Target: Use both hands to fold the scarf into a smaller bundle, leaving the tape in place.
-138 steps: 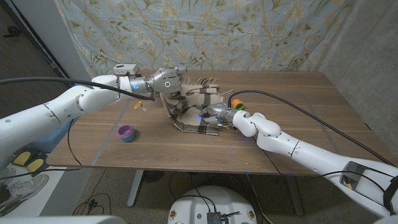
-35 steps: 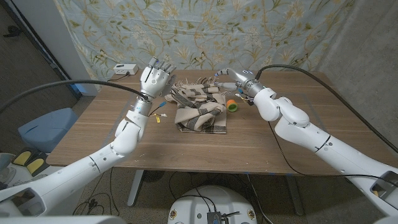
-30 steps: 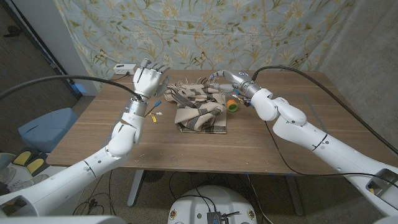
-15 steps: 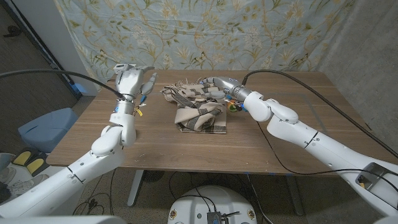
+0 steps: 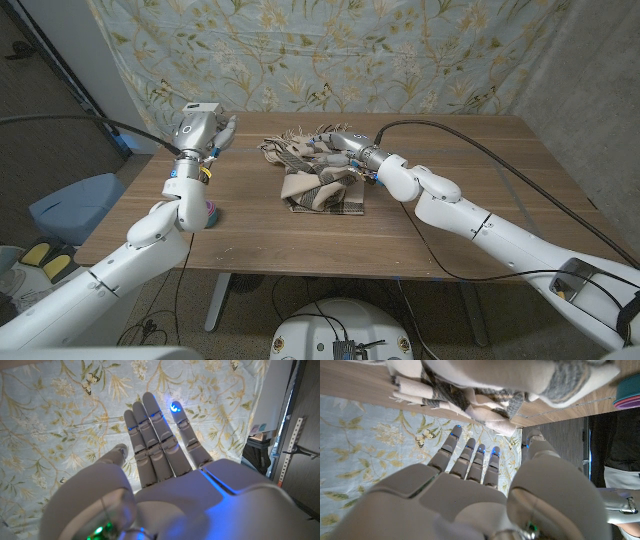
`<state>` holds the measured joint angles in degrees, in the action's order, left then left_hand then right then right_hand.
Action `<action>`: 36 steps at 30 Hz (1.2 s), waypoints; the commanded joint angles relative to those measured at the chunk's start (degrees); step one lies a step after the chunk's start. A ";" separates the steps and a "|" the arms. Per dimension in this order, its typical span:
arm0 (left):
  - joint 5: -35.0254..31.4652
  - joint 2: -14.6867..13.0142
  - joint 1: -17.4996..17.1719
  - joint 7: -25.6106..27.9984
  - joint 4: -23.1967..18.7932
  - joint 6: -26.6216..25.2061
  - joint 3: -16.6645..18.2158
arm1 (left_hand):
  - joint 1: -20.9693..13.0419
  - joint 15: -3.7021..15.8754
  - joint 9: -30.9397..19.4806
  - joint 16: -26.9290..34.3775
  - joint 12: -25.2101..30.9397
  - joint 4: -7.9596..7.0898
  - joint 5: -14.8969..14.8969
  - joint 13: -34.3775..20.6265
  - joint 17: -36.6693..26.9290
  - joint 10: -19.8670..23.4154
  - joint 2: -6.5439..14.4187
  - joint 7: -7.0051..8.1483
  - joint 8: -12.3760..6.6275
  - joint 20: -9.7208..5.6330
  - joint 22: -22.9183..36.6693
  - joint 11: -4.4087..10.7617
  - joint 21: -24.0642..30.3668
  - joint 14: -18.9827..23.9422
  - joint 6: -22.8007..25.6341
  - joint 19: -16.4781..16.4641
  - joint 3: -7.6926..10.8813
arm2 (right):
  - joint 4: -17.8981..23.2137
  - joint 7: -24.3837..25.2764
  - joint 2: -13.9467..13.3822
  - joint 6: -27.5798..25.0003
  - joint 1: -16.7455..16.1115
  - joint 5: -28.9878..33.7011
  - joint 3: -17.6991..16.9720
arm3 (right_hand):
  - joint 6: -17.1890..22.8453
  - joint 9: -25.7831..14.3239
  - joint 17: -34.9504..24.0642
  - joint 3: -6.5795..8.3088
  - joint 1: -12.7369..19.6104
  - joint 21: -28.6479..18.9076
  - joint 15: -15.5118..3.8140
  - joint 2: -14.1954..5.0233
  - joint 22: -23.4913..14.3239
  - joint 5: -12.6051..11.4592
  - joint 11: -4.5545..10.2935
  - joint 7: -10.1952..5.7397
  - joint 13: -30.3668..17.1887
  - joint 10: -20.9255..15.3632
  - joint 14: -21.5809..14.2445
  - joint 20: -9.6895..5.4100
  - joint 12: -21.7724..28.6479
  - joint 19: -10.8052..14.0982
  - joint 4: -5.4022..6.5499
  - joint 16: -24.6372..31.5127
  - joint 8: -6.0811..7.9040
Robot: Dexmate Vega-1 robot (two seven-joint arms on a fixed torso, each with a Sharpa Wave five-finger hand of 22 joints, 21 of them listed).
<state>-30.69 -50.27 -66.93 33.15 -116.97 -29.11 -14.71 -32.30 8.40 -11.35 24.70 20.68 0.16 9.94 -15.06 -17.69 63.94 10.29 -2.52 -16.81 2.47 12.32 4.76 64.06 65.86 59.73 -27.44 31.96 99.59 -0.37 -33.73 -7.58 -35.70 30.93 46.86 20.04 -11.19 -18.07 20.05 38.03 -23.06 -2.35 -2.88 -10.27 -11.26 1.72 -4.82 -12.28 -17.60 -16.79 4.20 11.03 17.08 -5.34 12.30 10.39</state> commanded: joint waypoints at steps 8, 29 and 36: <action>5.11 -0.80 -0.49 0.70 1.23 2.38 1.69 | -1.25 -0.79 -2.53 8.00 4.29 1.99 0.00 -4.30 -7.86 7.14 0.29 -2.87 -2.51 -0.19 0.57 -0.54 4.20 4.57 6.81 -1.60 0.17 | -8.44 1.67 7.23 -1.34 3.49 0.39 5.03 | -1.41 0.02 -0.13 -0.62 -0.42 0.09 -2.29 -0.30 -0.22 -0.39 -0.02 0.09 -0.18 0.36 -0.58 -0.15 0.07 0.50 0.05 0.59 0.04; 5.32 -4.07 0.21 -2.84 1.95 5.11 -1.32 | 1.82 -0.93 -3.74 0.96 1.49 1.31 0.11 -8.57 -2.33 -1.68 -0.63 -0.52 1.17 1.49 -1.32 -2.08 5.96 -4.34 0.81 6.27 3.62 | -20.70 16.43 16.06 -3.25 6.77 2.00 8.29 | 3.33 0.12 -0.16 -1.34 1.40 -0.75 -3.46 -2.65 -0.34 -0.42 -0.14 0.41 -0.19 -6.02 -6.66 -0.57 2.40 4.68 -1.04 3.94 2.07; 5.13 -4.30 1.10 -3.47 2.62 6.60 -2.59 | 2.10 -0.75 -3.48 0.60 0.96 1.26 0.10 -8.28 -2.13 -1.99 -0.64 -0.36 1.59 1.60 -1.44 -2.09 5.91 -4.79 0.26 6.52 3.95 | -25.41 19.00 18.59 -4.61 9.33 3.66 11.18 | 5.62 0.17 -0.40 -1.57 2.27 -1.27 -4.25 -3.31 -0.39 -0.39 0.23 0.39 -0.16 -7.86 -9.35 -0.83 2.78 6.52 -1.59 5.45 2.58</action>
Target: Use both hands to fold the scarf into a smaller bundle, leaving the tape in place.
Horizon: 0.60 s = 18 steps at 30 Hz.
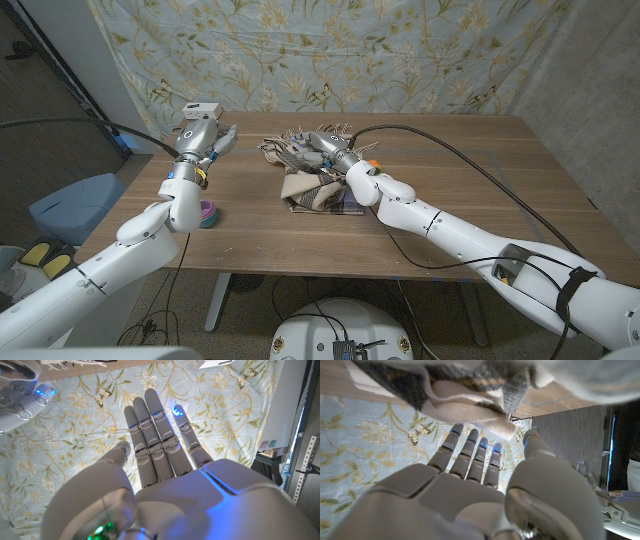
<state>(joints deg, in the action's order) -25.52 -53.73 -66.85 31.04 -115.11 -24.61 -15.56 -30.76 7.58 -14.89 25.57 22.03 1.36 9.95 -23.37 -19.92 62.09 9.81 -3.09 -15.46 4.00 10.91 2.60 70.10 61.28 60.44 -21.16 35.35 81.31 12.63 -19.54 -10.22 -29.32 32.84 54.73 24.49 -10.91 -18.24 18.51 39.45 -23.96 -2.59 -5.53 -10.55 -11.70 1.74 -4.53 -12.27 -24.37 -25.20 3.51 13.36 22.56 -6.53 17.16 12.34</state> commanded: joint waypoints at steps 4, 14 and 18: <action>0.06 -0.96 1.17 -1.69 0.92 2.33 -1.92 | 0.70 0.05 0.18 -0.37 -0.57 0.04 0.08 0.00 0.20 -0.39 -0.18 0.14 0.36 0.10 -0.08 0.07 -0.17 -0.26 -0.55 0.41 0.70 | -9.89 7.57 5.44 -1.40 4.07 1.63 4.26 | 2.98 -0.08 -0.45 -0.06 1.70 -0.65 -4.59 -1.14 -0.13 0.01 0.79 -0.34 -0.15 -2.80 -2.48 -0.43 0.88 2.05 -0.84 1.53 1.04; 0.08 -1.42 1.79 -2.78 1.63 2.60 -2.68 | 1.08 0.09 0.48 -0.68 -1.03 -0.02 0.06 0.05 0.42 -0.72 -0.23 0.15 0.69 0.04 -0.16 -0.24 -0.17 -0.50 -0.87 0.58 1.05 | -14.74 12.43 7.08 -1.66 6.13 2.70 6.49 | 10.06 0.04 -3.04 -0.04 5.44 -2.41 -6.97 -2.74 -0.35 0.03 1.13 -1.65 -0.07 -9.16 -10.04 -1.90 2.15 6.65 -2.28 7.07 2.18; 0.23 -1.36 1.91 -2.60 1.83 2.75 -2.60 | 1.23 0.10 0.60 -0.85 -1.25 -0.03 0.05 0.16 0.52 -0.79 -0.26 0.24 0.82 0.03 -0.18 -0.16 -0.17 -0.69 -1.02 0.67 1.18 | -14.52 11.76 6.56 -5.14 7.31 5.63 8.48 | 10.24 0.02 -8.28 0.39 12.25 -5.66 -9.11 -2.75 -0.86 -0.52 1.55 -1.67 -0.10 -9.48 -17.94 -3.95 1.08 12.70 -3.84 14.65 0.83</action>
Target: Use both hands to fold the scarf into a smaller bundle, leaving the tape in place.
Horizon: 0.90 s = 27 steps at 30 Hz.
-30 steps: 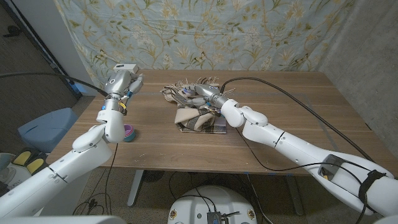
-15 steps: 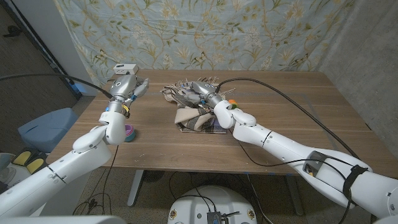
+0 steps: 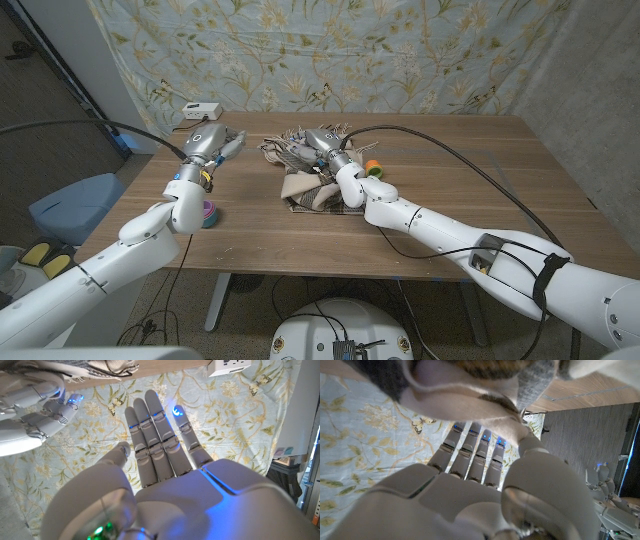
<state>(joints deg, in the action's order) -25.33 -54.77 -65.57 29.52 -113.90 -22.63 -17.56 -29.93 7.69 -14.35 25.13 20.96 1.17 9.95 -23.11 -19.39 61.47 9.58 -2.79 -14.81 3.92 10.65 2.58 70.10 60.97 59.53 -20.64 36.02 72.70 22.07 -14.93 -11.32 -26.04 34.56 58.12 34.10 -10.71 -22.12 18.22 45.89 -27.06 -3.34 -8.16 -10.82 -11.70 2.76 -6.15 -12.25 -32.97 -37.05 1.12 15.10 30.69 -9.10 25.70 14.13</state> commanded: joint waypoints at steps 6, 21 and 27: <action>0.06 -0.38 1.78 -1.89 1.68 1.44 -1.46 | 0.67 -0.11 0.22 -0.58 -0.45 0.07 0.01 -0.02 0.09 -0.28 -0.05 -0.17 0.28 0.14 0.06 -0.20 -0.17 -0.56 -0.15 0.28 0.65 | -8.58 9.05 2.35 -6.47 5.02 8.12 6.94 | 12.95 -0.70 -12.51 6.31 29.77 -11.08 -10.32 -0.18 -2.83 1.31 0.78 -1.12 -0.99 -10.42 -14.27 -10.49 0.52 9.49 -1.75 12.82 0.84; -1.13 -0.58 3.66 -3.08 2.46 1.37 -3.26 | 1.53 0.00 0.56 -1.02 -1.11 -0.23 -0.11 0.18 0.38 -0.59 -0.26 -0.09 0.62 0.04 0.03 -0.17 -0.21 -0.95 -0.47 0.68 0.72 | -17.95 27.05 3.98 2.42 8.22 6.78 5.70 | 26.43 -1.65 -16.02 3.97 35.24 -21.32 -10.22 0.15 -5.41 1.75 1.08 0.21 -4.60 -18.51 -17.66 -13.29 4.24 7.75 -0.38 10.98 3.16; -1.90 -0.68 3.99 -3.42 2.42 0.96 -3.99 | 1.75 -0.10 0.66 -1.19 -1.27 -0.28 -0.11 0.27 0.51 -0.54 -0.29 -0.03 0.68 0.05 0.02 -0.19 -0.19 -1.08 -0.48 0.70 0.81 | -26.71 35.62 7.02 5.77 12.14 6.76 6.57 | 26.82 -1.66 -16.17 3.59 35.62 -22.44 -10.21 0.50 -5.58 1.67 1.25 0.17 -4.60 -18.86 -18.40 -13.37 4.26 7.57 -0.46 10.68 3.02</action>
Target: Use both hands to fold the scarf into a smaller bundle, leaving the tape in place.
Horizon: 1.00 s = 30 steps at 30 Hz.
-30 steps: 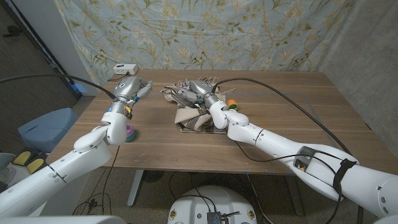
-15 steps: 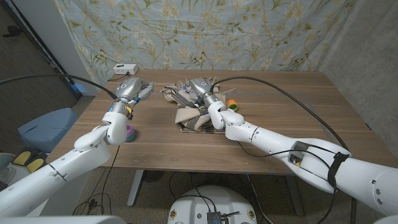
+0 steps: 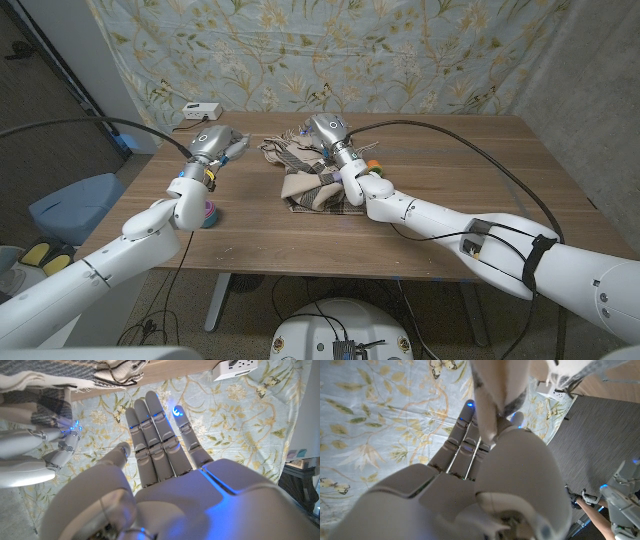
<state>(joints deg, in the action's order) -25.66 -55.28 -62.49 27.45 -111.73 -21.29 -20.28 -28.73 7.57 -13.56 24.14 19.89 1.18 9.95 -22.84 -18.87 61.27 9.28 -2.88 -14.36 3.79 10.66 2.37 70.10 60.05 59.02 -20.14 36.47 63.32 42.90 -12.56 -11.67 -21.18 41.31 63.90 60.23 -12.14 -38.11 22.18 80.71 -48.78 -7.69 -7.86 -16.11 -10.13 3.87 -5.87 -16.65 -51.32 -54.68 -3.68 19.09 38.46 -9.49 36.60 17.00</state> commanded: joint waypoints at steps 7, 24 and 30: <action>-2.29 -0.41 0.99 -1.71 -0.17 -0.75 -1.76 | 0.75 0.13 0.00 -0.33 -0.39 -0.32 -0.10 0.06 0.11 -0.32 0.03 0.04 0.30 0.13 0.00 0.14 -0.17 -0.17 0.04 0.28 0.51 | -26.00 15.39 8.28 5.10 12.15 -0.45 3.70 | 0.70 -0.26 -0.24 -0.59 1.11 -1.53 -5.83 0.33 -0.41 0.04 0.48 -0.23 -0.43 -0.29 -0.96 -8.58 0.18 -0.49 -0.08 -0.63 -0.07; -3.50 -1.53 0.06 -3.04 -2.73 -2.05 -1.70 | 1.19 0.39 0.28 -0.77 -0.81 -0.29 -0.08 0.04 0.45 -0.50 -0.02 0.28 0.53 0.19 0.00 0.26 -0.23 -0.37 -0.14 0.83 0.92 | -42.53 0.22 12.99 3.58 21.05 -4.15 17.14 | 1.13 -0.28 -0.23 -1.12 1.63 -3.53 -5.86 0.25 -0.65 0.07 1.04 0.02 -0.70 0.87 -0.35 -8.50 -0.50 -2.46 0.23 -2.41 -0.73; -4.09 -1.69 0.69 -4.02 -3.01 -1.68 -2.22 | 1.36 0.35 0.37 -1.01 -0.99 -0.28 -0.09 0.04 0.57 -0.63 -0.05 0.38 0.65 0.16 0.00 0.25 -0.27 -0.64 -0.33 1.11 1.06 | -42.70 -6.19 11.81 0.70 22.16 -4.91 20.88 | 1.09 -0.33 -0.07 -1.46 2.26 -4.83 -5.91 0.58 -0.72 0.09 1.49 -0.02 -0.69 2.27 0.93 -8.50 -1.34 -4.03 0.04 -4.01 -1.31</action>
<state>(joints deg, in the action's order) -28.73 -56.50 -62.16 24.87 -113.78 -22.95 -21.95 -27.82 7.82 -13.03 23.29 19.06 0.94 9.95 -22.60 -18.33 60.76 9.14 -2.67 -13.74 4.10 10.67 2.48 70.10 59.43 58.82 -19.22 37.19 24.92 46.88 -0.50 -7.35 -2.90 38.27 76.93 61.21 -12.21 -38.17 21.02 82.15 -52.83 -7.97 -7.47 -16.64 -10.12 5.24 -5.43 -17.17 -49.53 -54.49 -3.24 18.13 35.17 -9.23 33.14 15.88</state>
